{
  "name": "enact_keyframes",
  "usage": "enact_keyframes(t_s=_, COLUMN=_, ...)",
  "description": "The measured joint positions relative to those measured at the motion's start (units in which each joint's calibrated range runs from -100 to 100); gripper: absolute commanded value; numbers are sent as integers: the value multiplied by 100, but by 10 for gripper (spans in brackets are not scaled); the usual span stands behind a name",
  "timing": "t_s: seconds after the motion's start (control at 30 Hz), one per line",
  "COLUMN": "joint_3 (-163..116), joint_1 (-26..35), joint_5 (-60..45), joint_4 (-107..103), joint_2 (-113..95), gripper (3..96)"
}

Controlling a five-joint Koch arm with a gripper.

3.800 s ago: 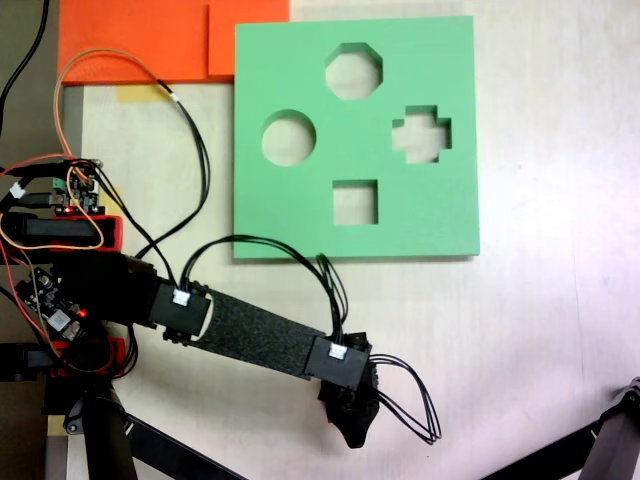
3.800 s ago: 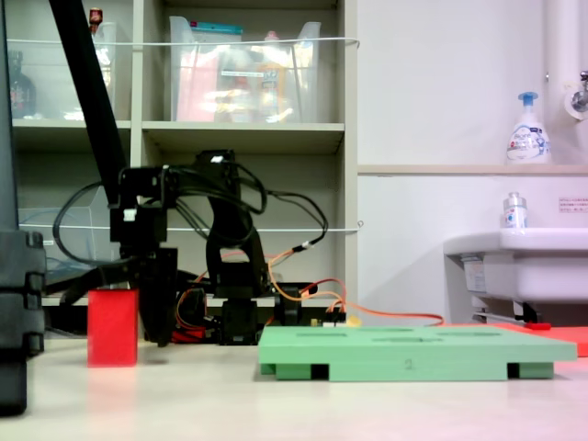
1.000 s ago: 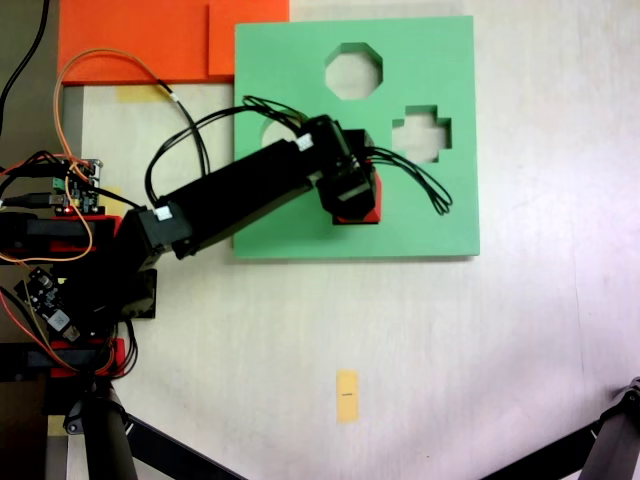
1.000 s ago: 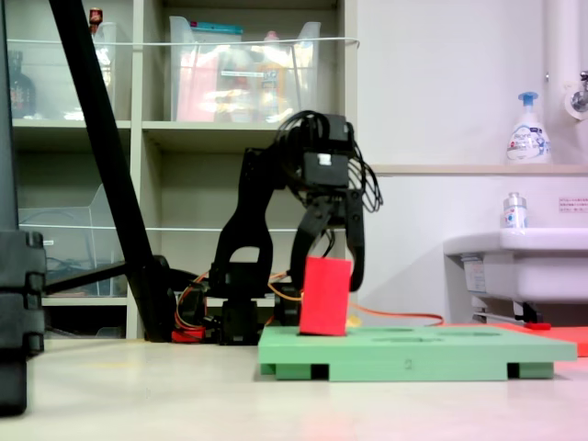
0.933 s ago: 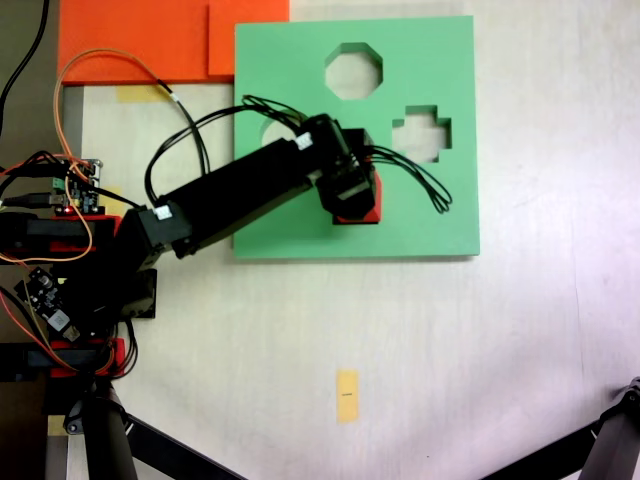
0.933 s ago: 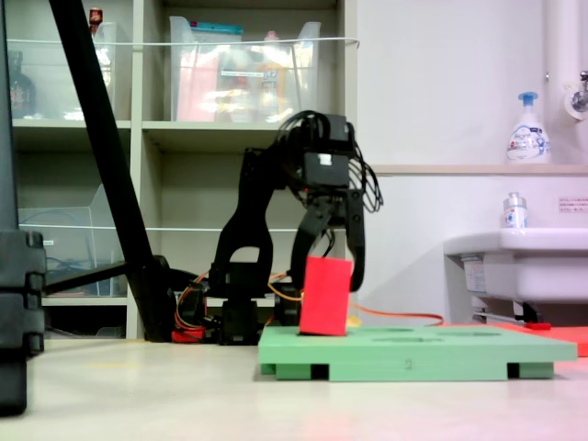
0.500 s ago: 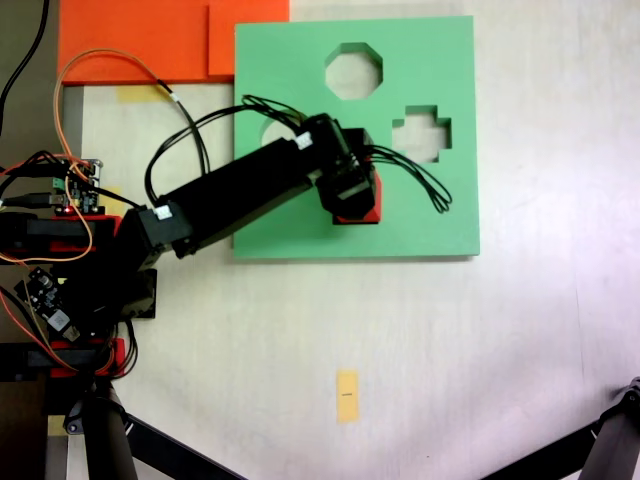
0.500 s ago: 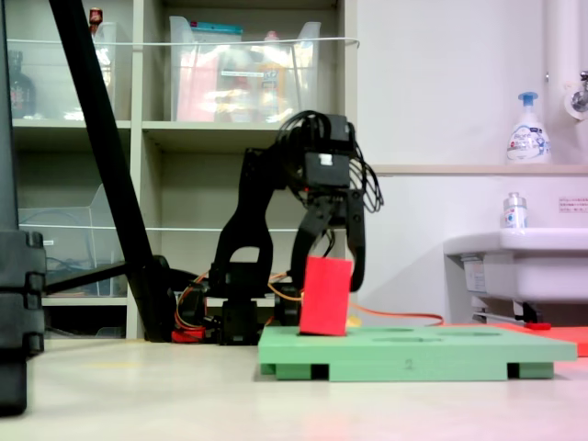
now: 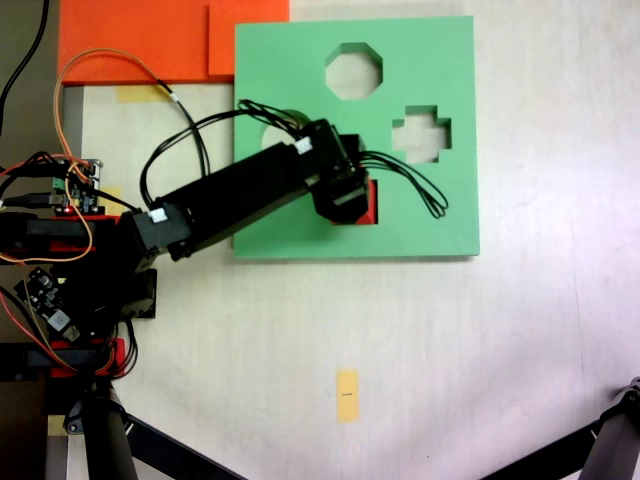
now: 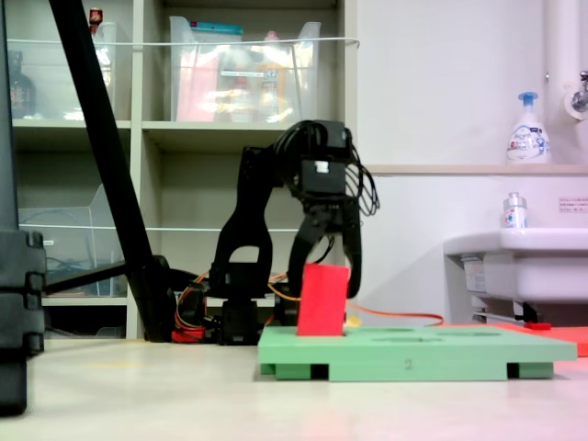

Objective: Put the square block into the corresponding hole

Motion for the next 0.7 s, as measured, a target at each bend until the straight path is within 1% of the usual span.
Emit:
enact_keyframes(t_s=0.23, joint_3=-49, joint_1=0, joint_5=5, joint_4=0, joint_2=41, gripper=217)
enact_keyframes(t_s=0.47, joint_3=-39, joint_1=-34, joint_5=10, joint_4=39, joint_2=534, gripper=232)
enact_keyframes(t_s=0.53, joint_3=-39, joint_1=-59, joint_5=10, joint_4=39, joint_2=588, gripper=287)
enact_keyframes(t_s=0.63, joint_3=-29, joint_1=-78, joint_5=-5, joint_4=39, joint_2=725, gripper=445)
enact_keyframes(t_s=0.7, joint_3=-59, joint_1=-93, joint_5=-54, joint_4=0, joint_2=917, gripper=530)
